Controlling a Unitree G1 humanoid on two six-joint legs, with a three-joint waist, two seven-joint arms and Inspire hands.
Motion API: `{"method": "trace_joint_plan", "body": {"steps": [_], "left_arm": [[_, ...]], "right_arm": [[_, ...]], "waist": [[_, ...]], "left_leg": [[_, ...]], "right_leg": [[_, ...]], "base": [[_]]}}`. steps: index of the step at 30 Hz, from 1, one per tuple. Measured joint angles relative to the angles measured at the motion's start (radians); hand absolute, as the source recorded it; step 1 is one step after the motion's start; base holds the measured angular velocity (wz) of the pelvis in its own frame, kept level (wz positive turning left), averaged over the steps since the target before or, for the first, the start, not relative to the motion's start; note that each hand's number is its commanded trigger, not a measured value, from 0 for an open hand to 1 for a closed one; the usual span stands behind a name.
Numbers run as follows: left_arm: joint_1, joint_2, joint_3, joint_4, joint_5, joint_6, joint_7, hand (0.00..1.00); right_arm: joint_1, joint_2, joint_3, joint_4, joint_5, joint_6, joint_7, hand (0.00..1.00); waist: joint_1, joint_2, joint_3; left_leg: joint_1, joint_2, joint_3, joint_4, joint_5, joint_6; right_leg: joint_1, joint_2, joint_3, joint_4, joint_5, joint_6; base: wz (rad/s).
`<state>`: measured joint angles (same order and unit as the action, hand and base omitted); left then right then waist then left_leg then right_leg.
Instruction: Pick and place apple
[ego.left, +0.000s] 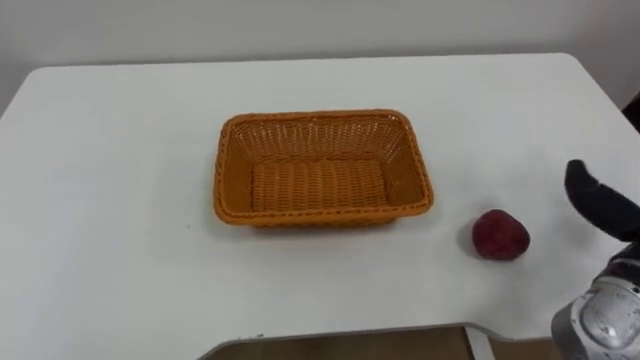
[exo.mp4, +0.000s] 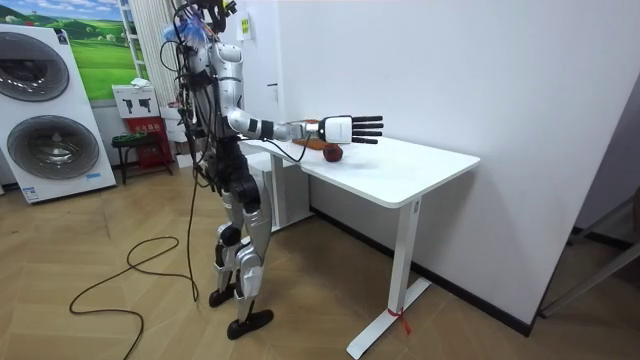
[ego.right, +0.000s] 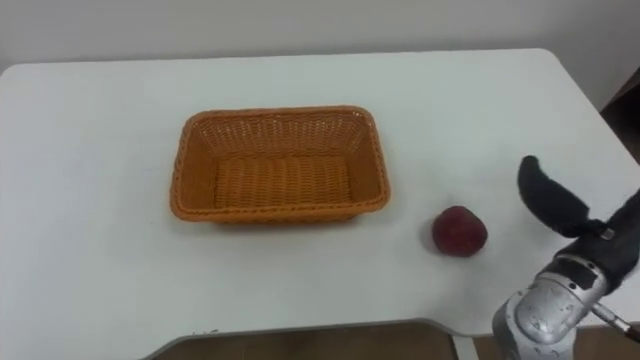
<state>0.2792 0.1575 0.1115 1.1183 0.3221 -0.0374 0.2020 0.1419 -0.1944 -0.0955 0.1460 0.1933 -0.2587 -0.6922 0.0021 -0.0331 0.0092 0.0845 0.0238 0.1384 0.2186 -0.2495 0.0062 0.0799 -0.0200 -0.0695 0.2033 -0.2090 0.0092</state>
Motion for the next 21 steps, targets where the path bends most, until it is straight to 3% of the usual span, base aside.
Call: {"method": "trace_joint_plan", "body": {"steps": [3,5,6,10,21], "left_arm": [[0.001,0.004,-0.011,-0.002,0.000,0.001,-0.001,0.00],[0.010,0.005,-0.017,0.000,0.000,0.005,-0.001,0.00],[0.009,0.005,-0.017,0.000,0.000,0.005,-0.001,0.00],[0.008,0.008,-0.017,0.000,0.000,0.007,-0.001,0.00],[0.003,0.009,-0.017,0.000,0.000,0.017,-0.020,0.00]], "right_arm": [[0.001,0.000,0.011,0.009,0.010,0.001,0.057,0.00],[0.002,0.000,0.038,0.030,0.019,0.002,0.088,0.00],[0.003,0.000,0.042,0.041,0.019,0.004,0.097,0.00],[0.023,0.000,0.060,0.059,0.020,0.034,0.139,0.00],[0.070,0.000,0.085,0.088,0.019,0.042,0.242,0.00]], "waist": [[0.008,-0.003,-0.0038],[0.008,-0.005,-0.0148],[0.009,-0.005,-0.0159],[0.009,-0.001,-0.0143],[0.017,0.002,-0.0088]], "left_leg": [[0.011,0.000,-0.002,-0.005,0.000,0.000],[0.017,0.001,-0.004,-0.007,0.000,0.000],[0.018,0.001,-0.005,-0.008,0.000,0.000],[0.030,0.001,-0.003,-0.013,0.000,0.000],[0.031,0.001,-0.003,-0.009,0.000,0.000]], "right_leg": [[0.008,0.001,0.000,-0.003,0.000,0.000],[0.017,0.001,-0.002,-0.013,0.001,-0.001],[0.024,0.001,-0.003,-0.019,0.002,-0.001],[0.036,0.000,-0.012,-0.018,0.003,-0.001],[0.043,-0.001,-0.016,-0.018,0.006,0.000]], "base": [[0.00],[0.00],[0.00],[0.02],[0.00]]}}
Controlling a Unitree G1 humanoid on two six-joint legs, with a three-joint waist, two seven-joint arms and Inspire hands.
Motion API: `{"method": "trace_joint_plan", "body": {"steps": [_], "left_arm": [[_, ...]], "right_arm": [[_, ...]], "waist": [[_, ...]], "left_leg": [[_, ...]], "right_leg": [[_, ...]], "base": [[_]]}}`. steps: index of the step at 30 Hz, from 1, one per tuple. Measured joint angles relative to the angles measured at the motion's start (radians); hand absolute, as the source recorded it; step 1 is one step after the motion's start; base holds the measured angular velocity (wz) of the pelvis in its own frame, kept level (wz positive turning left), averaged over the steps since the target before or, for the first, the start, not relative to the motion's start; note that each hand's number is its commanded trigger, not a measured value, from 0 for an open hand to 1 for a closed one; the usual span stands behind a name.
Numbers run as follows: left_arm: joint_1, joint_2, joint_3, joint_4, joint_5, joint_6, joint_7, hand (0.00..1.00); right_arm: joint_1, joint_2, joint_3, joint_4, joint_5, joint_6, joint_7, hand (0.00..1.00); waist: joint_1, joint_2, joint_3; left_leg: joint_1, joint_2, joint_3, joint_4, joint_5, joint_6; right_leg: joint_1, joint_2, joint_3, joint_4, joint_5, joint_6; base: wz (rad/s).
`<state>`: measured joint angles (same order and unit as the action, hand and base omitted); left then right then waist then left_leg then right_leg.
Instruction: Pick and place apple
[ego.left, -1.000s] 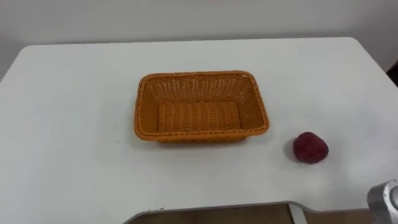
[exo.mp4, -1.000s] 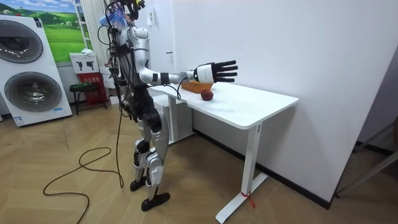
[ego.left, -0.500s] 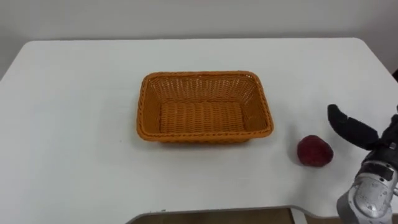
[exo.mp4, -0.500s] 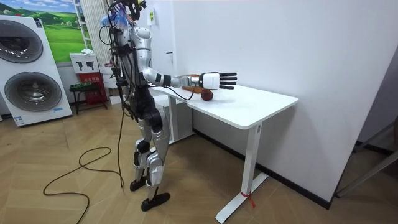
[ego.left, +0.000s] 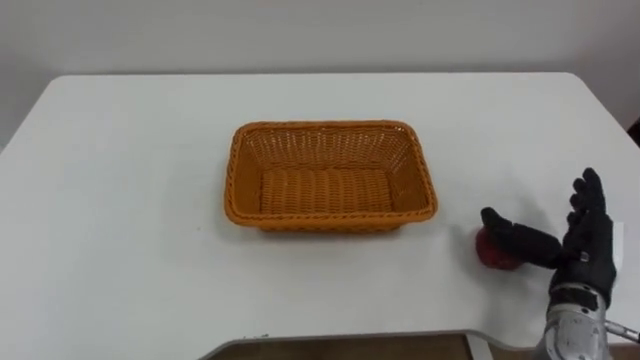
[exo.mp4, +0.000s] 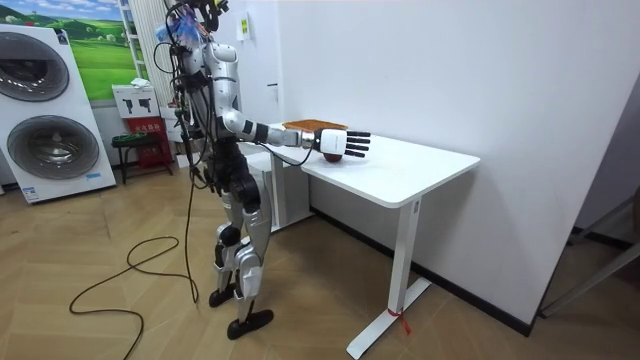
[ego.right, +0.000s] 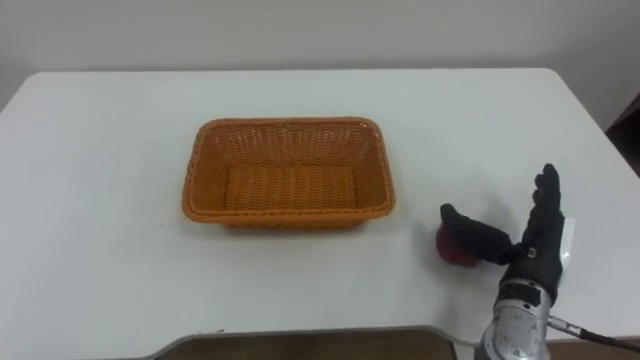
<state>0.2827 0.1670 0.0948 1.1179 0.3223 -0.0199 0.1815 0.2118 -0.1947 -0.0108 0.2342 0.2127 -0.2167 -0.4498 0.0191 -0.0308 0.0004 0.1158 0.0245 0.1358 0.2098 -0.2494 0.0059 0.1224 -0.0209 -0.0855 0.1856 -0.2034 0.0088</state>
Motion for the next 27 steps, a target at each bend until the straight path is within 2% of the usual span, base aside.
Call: {"method": "trace_joint_plan", "body": {"steps": [10,13,15,16,17,18,19,25,27], "left_arm": [[-0.008,0.005,-0.001,-0.002,0.000,0.000,-0.035,0.00],[-0.007,0.004,-0.001,-0.002,0.000,0.001,-0.044,0.00],[-0.008,0.004,-0.001,0.001,0.000,0.001,-0.044,0.00],[-0.009,0.004,-0.001,0.002,0.000,0.002,-0.044,0.00],[-0.016,0.004,-0.002,0.002,0.000,0.002,-0.044,0.00],[-0.016,0.004,-0.002,0.002,0.000,0.002,-0.043,0.00],[-0.016,0.004,-0.002,0.002,0.000,0.003,-0.038,0.00],[-0.016,0.005,-0.002,0.002,0.001,0.005,-0.029,0.00],[-0.016,0.005,-0.002,0.002,0.001,0.005,-0.018,0.00]], "right_arm": [[0.012,0.000,0.039,0.044,-0.033,-0.001,0.077,0.00],[0.008,0.000,0.043,0.083,-0.108,-0.013,0.094,0.00],[0.001,0.000,0.043,0.128,-0.136,-0.037,0.099,0.00],[-0.007,0.000,0.043,0.155,-0.156,-0.053,0.102,0.19],[-0.013,0.000,0.043,0.172,-0.182,-0.060,0.103,0.67],[-0.014,0.001,0.043,0.181,-0.192,-0.066,0.103,0.97],[-0.014,0.001,0.043,0.187,-0.212,-0.068,0.103,1.00],[-0.021,-0.004,0.018,0.220,-0.324,-0.078,0.074,1.00],[-0.039,-0.013,0.007,0.244,-0.347,-0.080,0.057,1.00]], "waist": [[0.008,-0.002,0.0009],[0.009,-0.005,0.0014],[0.008,-0.010,0.0004],[0.006,-0.011,0.0004],[0.004,-0.011,0.0004],[0.003,-0.011,0.0004],[0.001,-0.010,-0.0003],[-0.014,0.003,-0.0082],[-0.017,0.003,-0.0084]], "left_leg": [[0.000,0.000,-0.001,-0.003,0.000,0.000],[-0.001,0.000,-0.001,-0.004,0.000,0.000],[-0.001,0.000,-0.001,-0.004,0.000,0.000],[-0.001,0.000,-0.001,-0.003,0.000,0.000],[-0.001,0.000,-0.002,-0.003,0.000,0.000],[-0.001,0.000,-0.002,-0.003,-0.001,0.000],[-0.002,0.000,-0.002,-0.004,-0.001,0.000],[0.000,0.000,-0.002,-0.002,-0.001,0.000],[0.001,0.001,-0.002,-0.002,-0.001,0.000]], "right_leg": [[0.000,0.000,0.000,0.000,0.000,0.000],[-0.002,0.001,0.001,0.000,0.000,0.000],[-0.002,0.001,0.001,0.000,0.000,0.000],[-0.001,0.001,0.002,0.000,0.000,0.000],[-0.001,0.000,0.001,0.000,0.001,0.001],[-0.001,0.001,0.002,0.000,0.001,0.001],[-0.001,0.001,0.002,0.000,0.002,0.001],[0.000,0.001,0.002,0.000,0.002,0.001],[0.000,0.002,0.002,0.000,0.002,0.001]], "base": [[0.00],[0.00],[0.00],[0.00],[0.00],[0.00],[0.00],[0.00],[0.00]]}}
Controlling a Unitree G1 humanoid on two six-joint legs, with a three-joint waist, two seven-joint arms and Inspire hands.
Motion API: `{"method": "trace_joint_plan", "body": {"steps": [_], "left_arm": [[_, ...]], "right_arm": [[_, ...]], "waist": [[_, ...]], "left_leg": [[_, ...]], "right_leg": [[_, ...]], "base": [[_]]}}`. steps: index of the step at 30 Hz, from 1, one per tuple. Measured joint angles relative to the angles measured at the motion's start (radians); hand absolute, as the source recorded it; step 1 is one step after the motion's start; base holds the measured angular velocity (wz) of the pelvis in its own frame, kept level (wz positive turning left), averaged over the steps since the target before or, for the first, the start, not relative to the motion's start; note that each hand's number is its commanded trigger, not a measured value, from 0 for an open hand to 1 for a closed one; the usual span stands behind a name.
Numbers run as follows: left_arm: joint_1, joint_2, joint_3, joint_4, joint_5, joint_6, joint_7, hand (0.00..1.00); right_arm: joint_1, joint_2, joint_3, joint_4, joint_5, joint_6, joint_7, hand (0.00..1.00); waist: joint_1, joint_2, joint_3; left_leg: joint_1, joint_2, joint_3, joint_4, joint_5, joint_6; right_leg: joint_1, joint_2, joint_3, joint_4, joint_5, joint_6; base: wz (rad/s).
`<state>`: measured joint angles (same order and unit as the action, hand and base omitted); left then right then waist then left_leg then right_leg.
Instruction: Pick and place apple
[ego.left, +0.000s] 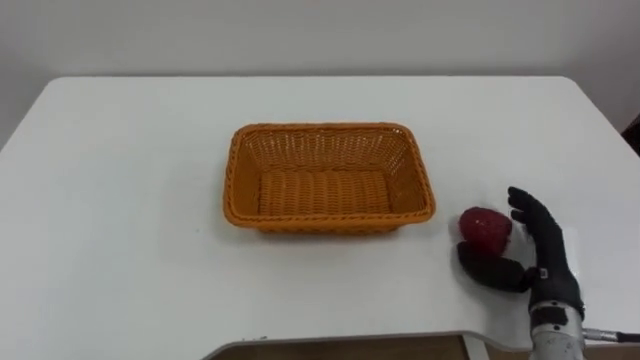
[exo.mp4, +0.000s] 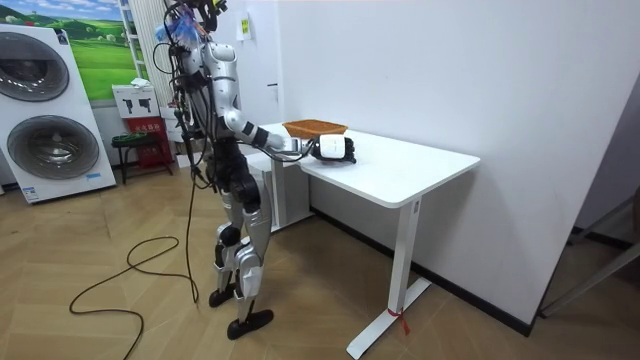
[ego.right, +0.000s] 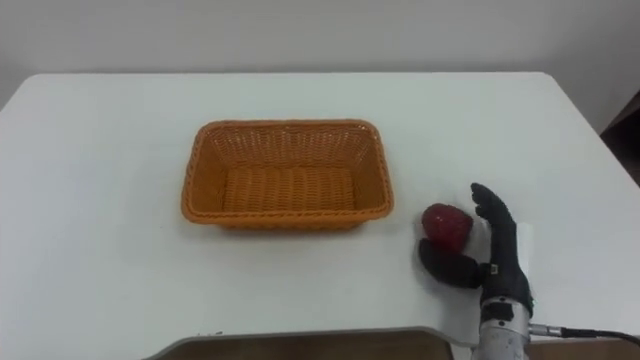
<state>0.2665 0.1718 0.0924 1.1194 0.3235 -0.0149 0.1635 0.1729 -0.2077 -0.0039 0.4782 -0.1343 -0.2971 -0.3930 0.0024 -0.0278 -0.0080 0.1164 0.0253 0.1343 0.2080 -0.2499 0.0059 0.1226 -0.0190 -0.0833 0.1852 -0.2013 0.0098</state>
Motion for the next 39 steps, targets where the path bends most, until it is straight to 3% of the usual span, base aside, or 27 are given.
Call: {"method": "trace_joint_plan", "body": {"steps": [9,14,17,21,28,39], "left_arm": [[-0.003,0.007,-0.034,0.000,-0.001,0.003,0.017,0.00],[-0.003,0.007,-0.037,0.000,-0.002,0.013,0.020,0.00],[-0.002,0.007,-0.037,0.000,-0.007,0.016,0.018,0.00],[-0.005,0.007,-0.037,0.000,-0.005,0.016,-0.003,0.00],[-0.009,0.007,-0.037,0.005,-0.005,0.015,-0.047,0.00],[-0.005,0.007,-0.042,0.005,-0.006,-0.008,-0.035,0.00]], "right_arm": [[-0.021,-0.022,0.002,0.060,-0.018,0.006,-0.080,1.00],[-0.036,-0.007,0.004,0.069,-0.014,0.038,-0.095,1.00],[-0.034,0.021,0.004,0.061,0.010,0.035,-0.110,1.00],[-0.031,0.023,0.013,0.038,0.028,0.038,-0.106,1.00],[0.008,0.044,0.035,-0.138,0.090,0.116,-0.037,1.00],[0.007,0.038,0.090,-0.453,0.100,0.096,-0.069,1.00]], "waist": [[0.005,-0.008,0.0000],[0.009,-0.015,0.0013],[0.006,-0.016,0.0019],[0.007,-0.017,0.0025],[0.009,-0.010,0.0066],[0.035,-0.005,0.0102]], "left_leg": [[0.022,0.001,0.001,-0.004,0.000,0.000],[0.022,0.001,0.001,-0.004,0.000,0.000],[0.022,0.001,0.001,-0.003,0.000,0.000],[0.019,0.001,0.003,-0.003,0.000,0.000],[0.011,0.002,0.004,-0.002,0.000,-0.001],[-0.015,0.002,0.006,-0.003,0.001,-0.001]], "right_leg": [[0.022,0.001,-0.003,-0.002,0.000,0.000],[0.023,0.001,-0.004,-0.002,0.000,0.000],[0.022,0.000,-0.005,-0.002,0.000,0.000],[0.018,0.000,-0.003,0.000,0.001,0.000],[0.006,0.002,-0.002,0.003,0.002,-0.002],[-0.020,0.002,0.002,-0.001,0.002,-0.002]], "base": [[0.00],[0.00],[0.00],[-0.02],[0.00],[0.00]]}}
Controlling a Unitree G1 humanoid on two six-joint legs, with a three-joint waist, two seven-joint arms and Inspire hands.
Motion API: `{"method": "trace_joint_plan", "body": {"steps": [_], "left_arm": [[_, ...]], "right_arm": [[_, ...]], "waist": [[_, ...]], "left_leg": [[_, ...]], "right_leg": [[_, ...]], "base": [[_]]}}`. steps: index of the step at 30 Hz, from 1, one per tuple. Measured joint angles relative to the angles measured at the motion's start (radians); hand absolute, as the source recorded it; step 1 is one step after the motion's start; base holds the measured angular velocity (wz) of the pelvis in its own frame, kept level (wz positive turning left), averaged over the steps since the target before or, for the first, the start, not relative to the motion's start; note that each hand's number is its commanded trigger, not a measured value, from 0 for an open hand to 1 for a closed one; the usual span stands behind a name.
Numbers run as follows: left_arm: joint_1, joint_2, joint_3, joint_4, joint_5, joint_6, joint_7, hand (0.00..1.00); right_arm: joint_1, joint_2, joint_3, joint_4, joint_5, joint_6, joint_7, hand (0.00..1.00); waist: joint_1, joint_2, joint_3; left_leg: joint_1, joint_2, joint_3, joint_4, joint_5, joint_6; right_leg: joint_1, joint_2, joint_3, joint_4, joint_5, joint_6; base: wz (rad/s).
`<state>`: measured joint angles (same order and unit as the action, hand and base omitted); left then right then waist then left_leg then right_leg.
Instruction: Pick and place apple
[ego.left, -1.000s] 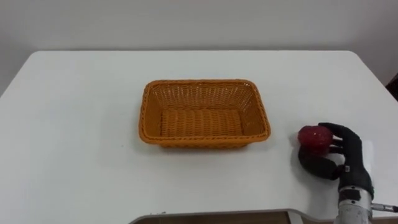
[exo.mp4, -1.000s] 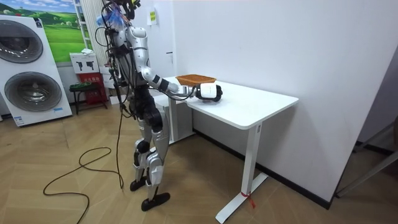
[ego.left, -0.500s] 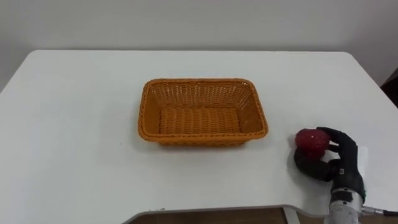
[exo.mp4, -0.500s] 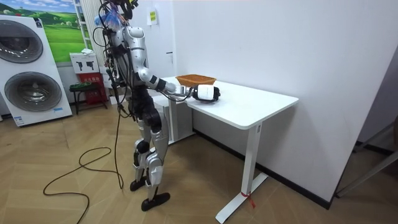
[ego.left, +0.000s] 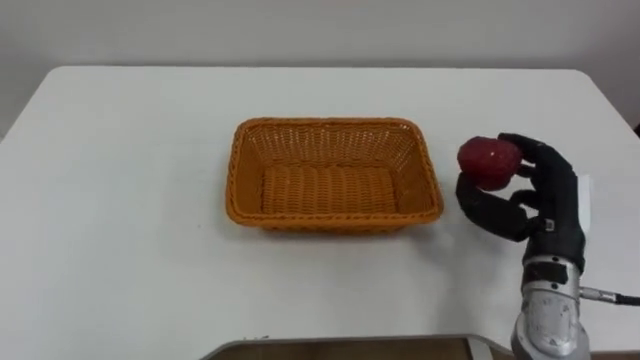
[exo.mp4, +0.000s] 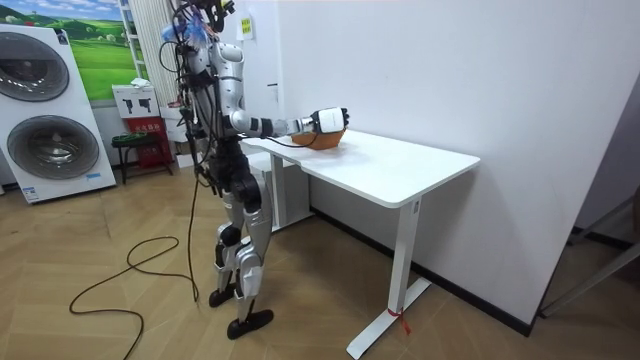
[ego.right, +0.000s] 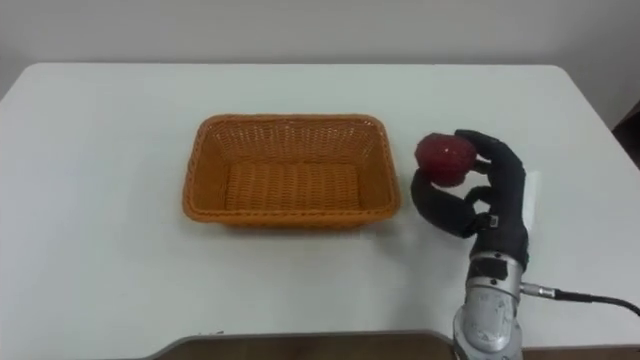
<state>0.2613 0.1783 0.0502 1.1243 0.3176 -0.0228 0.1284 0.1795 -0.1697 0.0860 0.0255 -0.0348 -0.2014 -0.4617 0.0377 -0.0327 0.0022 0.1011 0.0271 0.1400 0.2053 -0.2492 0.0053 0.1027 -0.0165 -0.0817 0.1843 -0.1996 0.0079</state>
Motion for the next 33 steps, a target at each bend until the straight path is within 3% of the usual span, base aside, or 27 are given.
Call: {"method": "trace_joint_plan", "body": {"steps": [6,10,11,12,13,23,29,33], "left_arm": [[-0.009,0.001,-0.046,0.008,-0.005,-0.001,-0.002,0.00],[-0.022,-0.002,-0.067,0.018,-0.010,-0.001,-0.006,0.00],[-0.024,-0.003,-0.066,0.019,-0.007,0.000,-0.007,0.00],[-0.025,-0.004,-0.066,0.018,0.001,0.000,-0.008,0.00],[-0.026,-0.005,-0.066,0.018,0.001,0.000,-0.008,0.00],[-0.035,-0.005,-0.090,0.011,0.000,0.011,-0.013,0.00],[-0.035,-0.003,-0.109,0.011,-0.002,0.014,-0.013,0.00],[-0.034,-0.003,-0.111,0.011,-0.002,0.017,-0.013,0.00]], "right_arm": [[-0.005,-0.003,0.061,-0.012,0.036,-0.005,0.053,1.00],[-0.005,-0.010,0.090,-0.114,0.061,-0.001,0.077,1.00],[-0.005,-0.013,0.098,-0.147,0.060,0.000,0.093,0.96],[-0.005,-0.020,0.104,-0.183,0.060,0.000,0.108,0.72],[-0.005,-0.023,0.107,-0.199,0.060,0.000,0.115,0.01],[-0.005,-0.033,0.214,-0.243,-0.061,0.022,0.203,0.00],[-0.006,-0.033,0.222,-0.243,-0.063,0.029,0.222,0.00],[-0.006,-0.033,0.222,-0.243,-0.062,0.029,0.225,0.00]], "waist": [[0.015,0.003,0.0020],[0.027,0.009,0.0054],[0.031,0.009,0.0052],[0.035,0.010,0.0050],[0.037,0.010,0.0049],[0.050,0.005,-0.0023],[0.053,-0.002,-0.0069],[0.054,-0.006,-0.0058]], "left_leg": [[0.013,0.000,0.000,-0.008,0.000,0.000],[0.010,0.000,-0.001,-0.007,0.000,0.000],[0.010,0.000,-0.002,-0.007,0.000,0.000],[0.008,0.000,-0.002,-0.006,0.000,0.000],[0.008,0.000,-0.002,-0.006,0.000,0.000],[-0.011,0.000,-0.003,0.001,0.000,0.000],[-0.011,0.000,-0.005,0.000,0.000,0.000],[-0.011,0.000,-0.005,0.000,0.000,0.000]], "right_leg": [[0.004,0.000,0.000,0.001,0.000,0.000],[0.001,0.000,-0.001,0.000,0.000,0.000],[0.000,0.000,-0.002,0.000,0.000,0.000],[-0.001,0.000,-0.002,0.000,0.000,0.000],[-0.001,0.000,-0.002,0.000,0.000,0.000],[-0.010,-0.001,-0.005,0.001,0.001,0.000],[-0.008,-0.001,-0.007,0.001,0.001,0.000],[-0.008,-0.001,-0.007,0.001,0.001,0.000]], "base": [[0.00],[0.00],[0.00],[0.00],[0.00],[0.00],[0.00],[0.00]]}}
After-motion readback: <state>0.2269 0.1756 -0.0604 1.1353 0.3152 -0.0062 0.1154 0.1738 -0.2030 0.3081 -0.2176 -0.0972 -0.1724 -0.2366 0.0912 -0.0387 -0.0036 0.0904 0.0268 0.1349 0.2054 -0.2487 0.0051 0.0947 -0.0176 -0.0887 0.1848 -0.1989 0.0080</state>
